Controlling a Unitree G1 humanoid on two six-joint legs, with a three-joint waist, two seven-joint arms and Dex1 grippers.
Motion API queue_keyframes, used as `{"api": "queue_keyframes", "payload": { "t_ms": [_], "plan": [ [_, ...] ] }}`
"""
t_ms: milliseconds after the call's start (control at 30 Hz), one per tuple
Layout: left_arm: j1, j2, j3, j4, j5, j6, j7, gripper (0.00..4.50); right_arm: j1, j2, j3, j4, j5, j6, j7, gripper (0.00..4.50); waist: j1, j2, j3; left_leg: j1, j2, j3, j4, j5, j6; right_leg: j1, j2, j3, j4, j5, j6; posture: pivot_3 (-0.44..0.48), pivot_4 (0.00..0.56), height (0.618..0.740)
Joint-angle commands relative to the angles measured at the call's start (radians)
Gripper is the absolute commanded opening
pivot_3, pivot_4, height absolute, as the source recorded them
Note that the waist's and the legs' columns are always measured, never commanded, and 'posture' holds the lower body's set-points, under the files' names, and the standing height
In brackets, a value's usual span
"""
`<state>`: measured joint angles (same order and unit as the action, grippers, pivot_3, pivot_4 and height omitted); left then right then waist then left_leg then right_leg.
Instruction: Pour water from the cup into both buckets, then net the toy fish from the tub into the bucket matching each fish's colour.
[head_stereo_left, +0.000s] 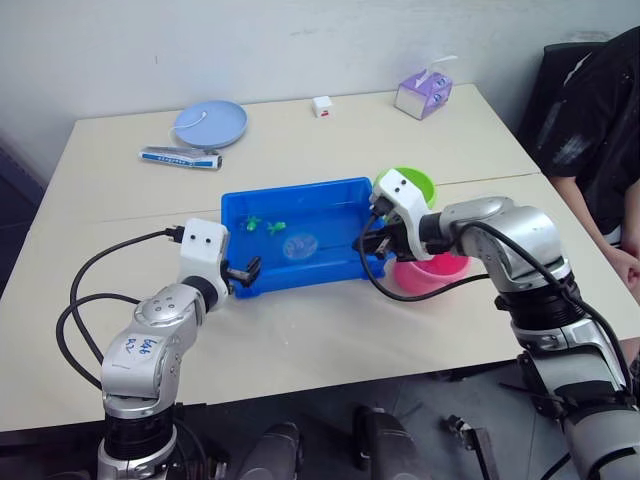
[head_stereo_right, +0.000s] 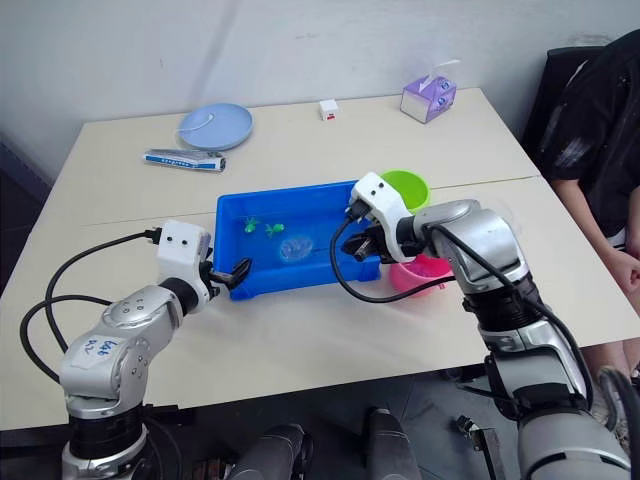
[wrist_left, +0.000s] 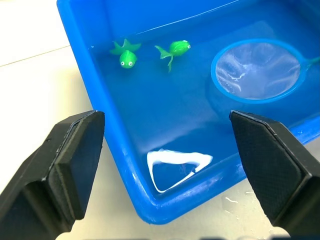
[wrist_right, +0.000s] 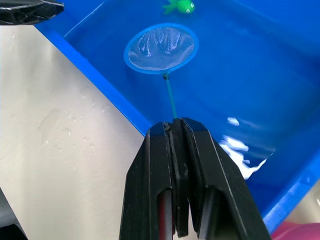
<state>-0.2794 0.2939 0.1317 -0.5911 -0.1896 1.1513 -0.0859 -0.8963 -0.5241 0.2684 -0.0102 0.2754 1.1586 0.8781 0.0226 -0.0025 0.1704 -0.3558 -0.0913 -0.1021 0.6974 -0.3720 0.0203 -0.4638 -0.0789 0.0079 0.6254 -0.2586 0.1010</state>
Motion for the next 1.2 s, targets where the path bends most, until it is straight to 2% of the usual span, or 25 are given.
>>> {"api": "queue_keyframes", "payload": {
  "t_ms": [33,400,833,1200],
  "plan": [
    [0.009,0.0,0.007,-0.062,0.009,-0.003,0.012,4.3,-0.027,0.03,0.013,0.046,0.0,-0.049,-0.006,0.76,-0.001,0.0,0.0,0.0,0.0,0.0,0.0,0.0,0.0,0.0,0.0,0.0,0.0,0.0,0.0,0.0,0.15,0.74],
    [0.046,0.01,0.034,-0.09,0.025,0.043,0.037,4.3,-0.066,0.097,0.053,0.197,-0.026,-0.151,-0.007,0.76,-0.003,0.0,0.0,0.0,0.0,0.0,0.0,0.0,0.0,0.0,0.0,-0.001,0.0,0.0,0.0,0.0,0.15,0.74],
    [0.027,0.003,0.037,-0.08,0.02,0.036,0.032,4.3,-0.14,0.185,0.042,0.43,-0.092,-0.295,-0.015,0.76,-0.008,0.0,0.0,0.0,0.0,0.0,0.0,0.0,0.0,0.0,0.0,-0.001,0.0,0.0,0.0,0.0,0.15,0.74],
    [0.019,-0.005,0.031,-0.076,0.021,0.033,0.034,4.3,-0.184,0.229,0.001,0.502,-0.107,-0.356,-0.04,0.76,-0.026,0.0,0.0,0.0,0.0,0.0,-0.001,0.0,0.0,-0.001,0.0,-0.002,0.0,0.0,0.0,0.0,0.15,0.74]
  ]
}}
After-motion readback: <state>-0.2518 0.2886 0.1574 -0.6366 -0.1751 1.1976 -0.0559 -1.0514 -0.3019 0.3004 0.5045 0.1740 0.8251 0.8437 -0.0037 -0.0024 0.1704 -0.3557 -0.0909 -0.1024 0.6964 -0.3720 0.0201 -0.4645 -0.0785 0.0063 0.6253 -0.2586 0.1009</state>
